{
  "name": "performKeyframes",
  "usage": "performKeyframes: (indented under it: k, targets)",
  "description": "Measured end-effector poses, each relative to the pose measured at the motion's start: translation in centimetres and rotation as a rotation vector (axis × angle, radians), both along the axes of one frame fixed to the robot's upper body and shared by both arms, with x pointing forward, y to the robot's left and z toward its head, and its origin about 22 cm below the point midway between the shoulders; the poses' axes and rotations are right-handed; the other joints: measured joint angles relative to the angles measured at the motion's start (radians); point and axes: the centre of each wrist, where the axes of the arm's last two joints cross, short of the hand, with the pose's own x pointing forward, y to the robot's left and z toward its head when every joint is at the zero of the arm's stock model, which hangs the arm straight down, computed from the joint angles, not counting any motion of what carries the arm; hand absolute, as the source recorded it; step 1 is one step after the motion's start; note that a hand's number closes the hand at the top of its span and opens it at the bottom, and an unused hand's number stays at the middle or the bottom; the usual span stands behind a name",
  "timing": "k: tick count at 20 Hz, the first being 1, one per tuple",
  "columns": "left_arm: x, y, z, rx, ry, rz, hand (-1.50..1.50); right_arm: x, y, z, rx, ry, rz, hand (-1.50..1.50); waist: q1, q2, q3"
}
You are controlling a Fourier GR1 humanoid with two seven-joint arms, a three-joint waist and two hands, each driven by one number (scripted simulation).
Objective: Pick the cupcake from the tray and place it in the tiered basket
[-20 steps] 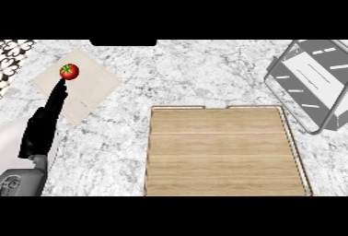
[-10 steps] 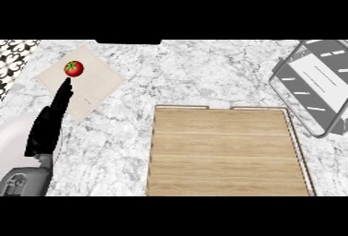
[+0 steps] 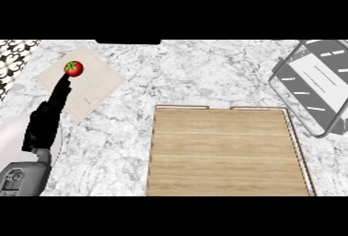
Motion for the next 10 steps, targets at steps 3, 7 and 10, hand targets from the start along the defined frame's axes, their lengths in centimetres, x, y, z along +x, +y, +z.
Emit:
performKeyframes:
  k: [3, 7, 10]
  targets:
    - [0.0, -0.6, -0.6, 0.003, -0.002, -0.002, 0.0, 0.8, -1.2, -0.3, 0.014, 0.039, 0.034, 1.5, -0.003, -0.002, -0.002]
    - [-0.1, -0.5, -0.6, -0.005, -0.002, 0.002, 0.0, 1.7, -2.3, -0.9, 0.04, 0.097, 0.06, 1.5, -0.004, -0.007, -0.007]
    - [-0.2, 0.0, -0.6, 0.004, -0.001, 0.0, 0.0, 1.8, -3.6, -1.7, 0.072, 0.171, 0.058, 1.5, -0.002, -0.01, -0.011]
